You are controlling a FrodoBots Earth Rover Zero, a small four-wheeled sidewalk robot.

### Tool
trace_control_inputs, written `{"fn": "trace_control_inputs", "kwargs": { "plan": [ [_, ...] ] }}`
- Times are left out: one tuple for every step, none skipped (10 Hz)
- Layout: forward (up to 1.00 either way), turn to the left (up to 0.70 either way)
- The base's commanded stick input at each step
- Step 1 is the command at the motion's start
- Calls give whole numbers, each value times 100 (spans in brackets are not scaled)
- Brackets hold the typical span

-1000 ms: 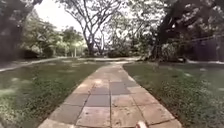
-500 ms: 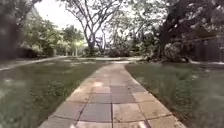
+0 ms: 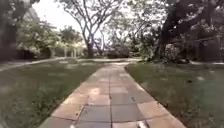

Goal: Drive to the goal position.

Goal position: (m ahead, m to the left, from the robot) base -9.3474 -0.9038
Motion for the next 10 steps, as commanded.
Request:
{"fn": "trace_control_inputs", "kwargs": {
  "plan": [
    [70,0],
    [70,0],
    [70,0],
    [70,0],
    [70,0],
    [70,-5],
    [70,-25],
    [70,-34],
    [70,-35],
    [70,-35]
  ]
}}
